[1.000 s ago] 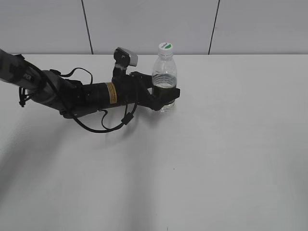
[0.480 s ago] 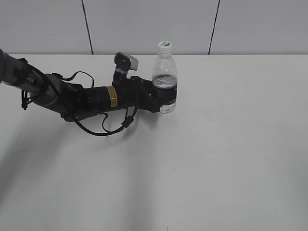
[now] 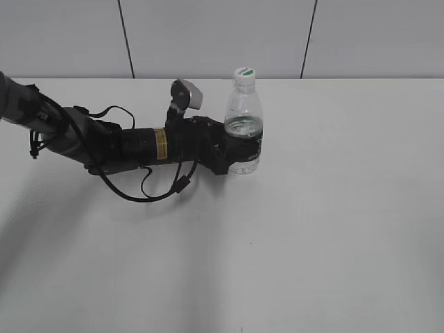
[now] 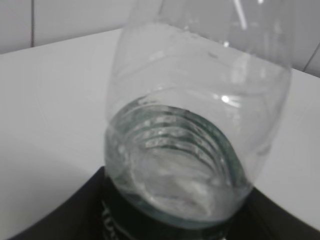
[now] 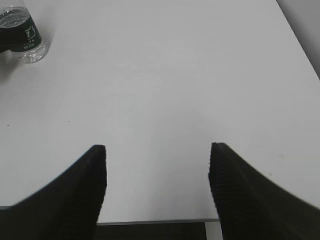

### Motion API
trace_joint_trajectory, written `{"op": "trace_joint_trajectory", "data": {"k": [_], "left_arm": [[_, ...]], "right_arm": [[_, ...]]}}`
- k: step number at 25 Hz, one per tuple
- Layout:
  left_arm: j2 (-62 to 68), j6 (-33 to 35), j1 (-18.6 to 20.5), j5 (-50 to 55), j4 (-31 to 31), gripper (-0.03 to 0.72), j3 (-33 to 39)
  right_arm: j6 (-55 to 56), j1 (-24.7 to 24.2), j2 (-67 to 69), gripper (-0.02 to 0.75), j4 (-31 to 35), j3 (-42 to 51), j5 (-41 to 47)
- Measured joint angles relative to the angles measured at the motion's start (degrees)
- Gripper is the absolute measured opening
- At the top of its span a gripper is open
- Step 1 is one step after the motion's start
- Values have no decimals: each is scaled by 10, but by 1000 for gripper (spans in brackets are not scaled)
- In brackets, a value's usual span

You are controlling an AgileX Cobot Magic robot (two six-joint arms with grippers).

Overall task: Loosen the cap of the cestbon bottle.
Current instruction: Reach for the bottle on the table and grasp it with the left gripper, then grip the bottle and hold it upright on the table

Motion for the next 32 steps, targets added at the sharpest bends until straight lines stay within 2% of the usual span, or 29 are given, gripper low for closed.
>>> {"op": "trace_joint_trajectory", "data": {"k": [13,15,18,24,32], "left_arm": [[-90,-43,8,-105,242,384,1],[-96,-52,13,-110,264,383,6],[-107,-51,25,-108,265,383,45],[-128,10,34,-104,176,382,138],[-113,59,6,-106,113,382,149]], "right_arm": [[0,0,0,498,0,0,0],[0,0,0,498,0,0,0],[0,0,0,498,0,0,0],[0,0,0,498,0,0,0],[0,0,0,498,0,0,0]]}}
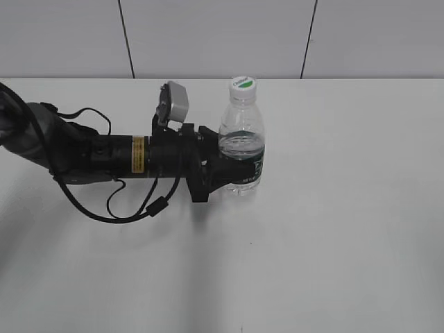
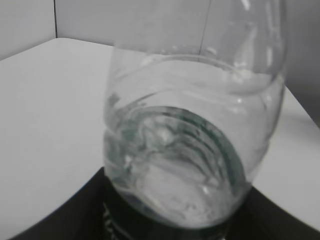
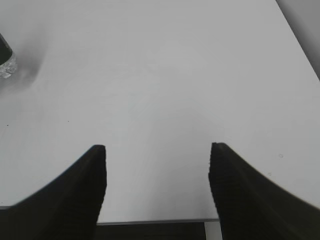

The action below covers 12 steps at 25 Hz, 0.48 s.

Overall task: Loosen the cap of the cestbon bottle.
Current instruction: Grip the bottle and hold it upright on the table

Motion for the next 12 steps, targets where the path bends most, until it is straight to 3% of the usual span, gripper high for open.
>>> {"op": "trace_joint_trajectory", "data": {"k": [12], "left_arm": [[59,20,0,4,-19,382,0]], "right_arm": [[0,0,0,498,0,0,0]]}}
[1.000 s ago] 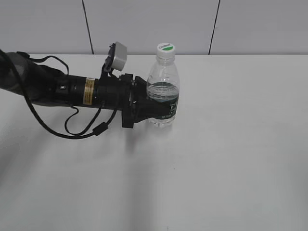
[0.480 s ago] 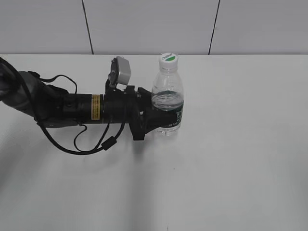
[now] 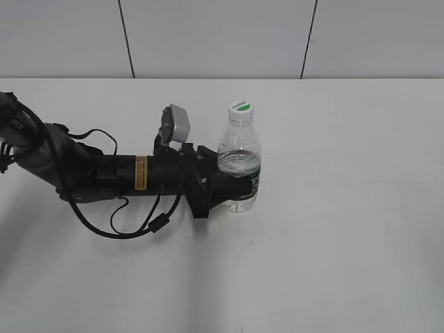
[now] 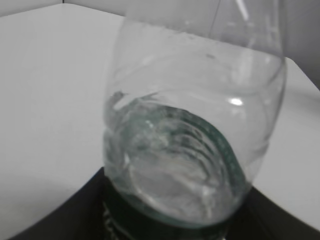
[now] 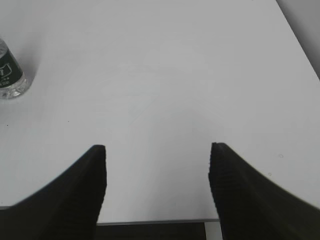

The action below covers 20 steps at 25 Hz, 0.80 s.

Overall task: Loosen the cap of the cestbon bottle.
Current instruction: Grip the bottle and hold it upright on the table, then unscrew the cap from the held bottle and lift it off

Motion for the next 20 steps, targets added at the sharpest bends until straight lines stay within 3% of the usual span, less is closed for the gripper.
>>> {"op": "trace_joint_trajectory", "data": {"k": [9,16,20], "left_arm": [[10,2,0,-12,-25,381,0],[10,2,0,-13,-24,381,0],[10,2,0,-14,-23,381,0]], "right_arm": [[3,0,78,498,4,-55,-9],[-25,0,284,498,138,-154,-4],[-33,0,368,498,171,-184,-27]]}}
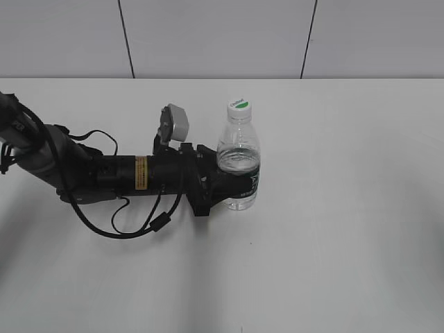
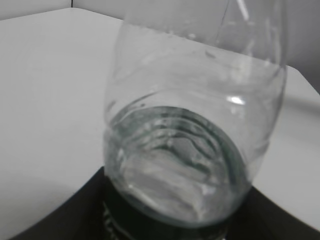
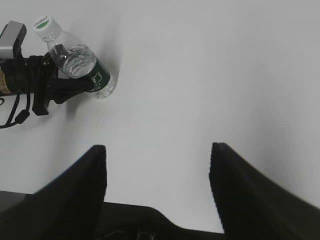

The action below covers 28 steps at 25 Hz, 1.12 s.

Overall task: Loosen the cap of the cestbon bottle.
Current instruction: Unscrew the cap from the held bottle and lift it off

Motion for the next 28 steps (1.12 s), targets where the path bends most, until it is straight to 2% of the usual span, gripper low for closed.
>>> {"op": "trace_joint_trajectory", "data": {"k": [9,14,17,22,28], "left_arm": [[0,2,0,-1,1,381,0],[0,5,0,-1,1,381,0],[0,9,0,-1,1,381,0],[0,13,-1,-1,1,381,0],[0,13,-1,-1,1,381,0]], "right_arm": [[70,0,249,498,7,-132,86],[106,4,360,498,6,-218,92],[138,37,420,498,-15,-268,93],[205,125,532,498,-61,-375,96],[286,179,644,498,-79,-495,96]]}}
